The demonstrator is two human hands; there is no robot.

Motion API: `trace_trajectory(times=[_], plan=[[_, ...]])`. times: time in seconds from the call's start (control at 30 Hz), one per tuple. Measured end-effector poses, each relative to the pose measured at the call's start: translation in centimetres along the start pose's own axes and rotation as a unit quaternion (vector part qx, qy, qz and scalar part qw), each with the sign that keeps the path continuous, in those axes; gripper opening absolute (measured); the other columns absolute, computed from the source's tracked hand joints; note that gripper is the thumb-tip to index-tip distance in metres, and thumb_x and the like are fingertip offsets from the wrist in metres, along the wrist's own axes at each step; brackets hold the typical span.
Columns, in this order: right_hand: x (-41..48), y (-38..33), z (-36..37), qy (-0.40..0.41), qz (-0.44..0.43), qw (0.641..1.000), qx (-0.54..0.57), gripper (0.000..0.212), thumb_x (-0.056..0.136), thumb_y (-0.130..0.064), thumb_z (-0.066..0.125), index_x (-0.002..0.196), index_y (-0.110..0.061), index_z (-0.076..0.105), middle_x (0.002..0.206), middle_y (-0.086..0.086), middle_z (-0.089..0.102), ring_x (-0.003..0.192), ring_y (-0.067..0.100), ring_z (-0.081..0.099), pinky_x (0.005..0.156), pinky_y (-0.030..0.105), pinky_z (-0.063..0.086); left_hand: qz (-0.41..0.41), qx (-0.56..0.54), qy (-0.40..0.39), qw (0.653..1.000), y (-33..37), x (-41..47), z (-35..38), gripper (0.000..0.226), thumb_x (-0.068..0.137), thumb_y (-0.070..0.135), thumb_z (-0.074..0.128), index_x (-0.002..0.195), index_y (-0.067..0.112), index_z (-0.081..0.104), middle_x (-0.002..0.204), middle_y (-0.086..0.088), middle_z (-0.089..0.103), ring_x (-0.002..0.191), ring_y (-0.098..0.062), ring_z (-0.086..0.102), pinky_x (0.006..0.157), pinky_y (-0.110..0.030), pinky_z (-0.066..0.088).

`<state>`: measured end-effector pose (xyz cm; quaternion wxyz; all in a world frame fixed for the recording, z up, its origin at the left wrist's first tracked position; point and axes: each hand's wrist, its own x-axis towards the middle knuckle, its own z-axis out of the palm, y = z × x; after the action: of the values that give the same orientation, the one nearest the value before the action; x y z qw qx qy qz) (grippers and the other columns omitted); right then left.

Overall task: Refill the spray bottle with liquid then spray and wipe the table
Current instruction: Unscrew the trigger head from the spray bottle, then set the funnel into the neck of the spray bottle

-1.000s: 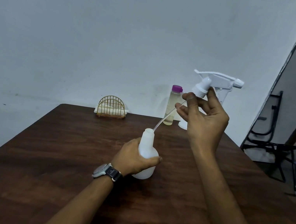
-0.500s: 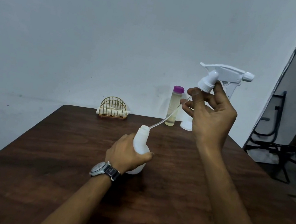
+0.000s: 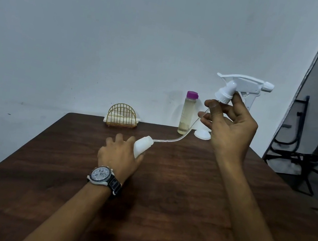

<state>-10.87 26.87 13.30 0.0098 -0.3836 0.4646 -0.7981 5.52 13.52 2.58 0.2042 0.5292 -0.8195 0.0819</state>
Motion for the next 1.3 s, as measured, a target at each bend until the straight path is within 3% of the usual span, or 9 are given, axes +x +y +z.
trace_trajectory(times=[0.27,0.4,0.57,0.7,0.8,0.93,1.07,1.2,1.3], plan=[[0.7,2.0,-1.8,0.031,0.034,0.999,-0.004,0.033,0.097,-0.01,0.071,0.129,-0.014,0.069,0.091,0.009,0.078,0.074,0.025,0.079,0.069,0.032,0.065,-0.044,-0.114,-0.045,0.991,-2.0,1.2,-0.6,0.065,0.09,0.08,0.043,0.126,0.028,0.056,0.123,-0.008,0.061,0.114,-0.035,0.062,0.084,-0.045,0.052],[1.0,4.7,-3.8,0.086,0.127,0.986,0.058,0.023,0.097,-0.006,0.069,0.12,-0.01,0.069,0.091,0.01,0.076,0.078,0.026,0.078,0.073,0.032,0.065,-0.056,-0.336,-0.116,0.933,-2.1,1.1,-0.8,0.067,0.091,0.079,0.048,0.136,0.03,0.056,0.134,-0.003,0.064,0.12,-0.028,0.06,0.092,-0.041,0.048],[1.1,8.6,-7.2,0.13,0.301,0.943,0.052,0.01,0.098,0.0,0.066,0.107,-0.002,0.066,0.094,0.012,0.072,0.079,0.021,0.072,0.057,0.023,0.063,-0.066,-0.414,-0.104,0.902,-1.2,0.1,-0.4,0.059,0.093,0.072,0.053,0.131,0.028,0.059,0.122,0.004,0.062,0.108,-0.018,0.055,0.088,-0.037,0.045],[0.3,12.0,-8.8,0.091,0.414,0.904,-0.052,0.012,0.097,0.005,0.064,0.102,-0.005,0.067,0.089,0.012,0.071,0.074,0.019,0.07,0.056,0.026,0.063,-0.063,-0.44,-0.098,0.891,-0.6,-0.3,0.2,0.045,0.093,0.071,0.054,0.118,0.034,0.056,0.115,0.008,0.059,0.109,-0.017,0.056,0.088,-0.037,0.045],[0.0,14.3,-9.2,0.022,0.463,0.877,-0.122,0.019,0.098,0.003,0.063,0.114,-0.003,0.072,0.087,0.012,0.071,0.071,0.019,0.068,0.046,0.023,0.06,-0.059,-0.438,-0.108,0.891,-0.3,-0.3,0.4,0.055,0.093,0.071,0.055,0.13,0.03,0.057,0.117,0.009,0.056,0.109,-0.016,0.054,0.089,-0.036,0.044],[0.9,15.7,-9.5,-0.038,0.457,0.857,-0.234,0.016,0.097,-0.006,0.069,0.109,0.005,0.066,0.082,0.015,0.072,0.062,0.019,0.067,0.039,0.021,0.053,-0.051,-0.43,-0.113,0.894,-0.3,-0.4,1.0,0.052,0.091,0.071,0.058,0.124,0.03,0.06,0.116,0.007,0.061,0.109,-0.019,0.06,0.094,-0.042,0.051],[1.9,16.5,-9.8,-0.077,0.418,0.824,-0.374,0.024,0.091,-0.021,0.076,0.097,0.002,0.074,0.081,0.01,0.079,0.052,0.02,0.069,0.059,0.032,0.063,-0.044,-0.434,-0.113,0.893,-0.2,-0.5,1.6,0.052,0.09,0.069,0.06,0.123,0.03,0.059,0.117,0.006,0.063,0.108,-0.017,0.061,0.09,-0.039,0.054],[2.0,15.4,-9.5,-0.139,0.362,0.786,-0.481,0.025,0.094,-0.027,0.069,0.088,-0.003,0.075,0.082,0.008,0.079,0.042,0.016,0.063,0.045,0.023,0.053,-0.033,-0.433,-0.098,0.895,0.0,-0.4,1.9,0.048,0.089,0.063,0.067,0.12,0.028,0.061,0.113,0.007,0.066,0.104,-0.013,0.062,0.079,-0.031,0.048],[2.3,13.7,-9.1,-0.157,0.302,0.766,-0.545,0.027,0.091,-0.03,0.069,0.084,-0.004,0.073,0.082,0.013,0.076,0.051,0.023,0.068,0.052,0.028,0.055,-0.035,-0.442,-0.08,0.893,0.1,-0.5,2.4,0.047,0.087,0.061,0.071,0.119,0.027,0.062,0.112,0.008,0.066,0.103,-0.012,0.062,0.076,-0.029,0.047]])
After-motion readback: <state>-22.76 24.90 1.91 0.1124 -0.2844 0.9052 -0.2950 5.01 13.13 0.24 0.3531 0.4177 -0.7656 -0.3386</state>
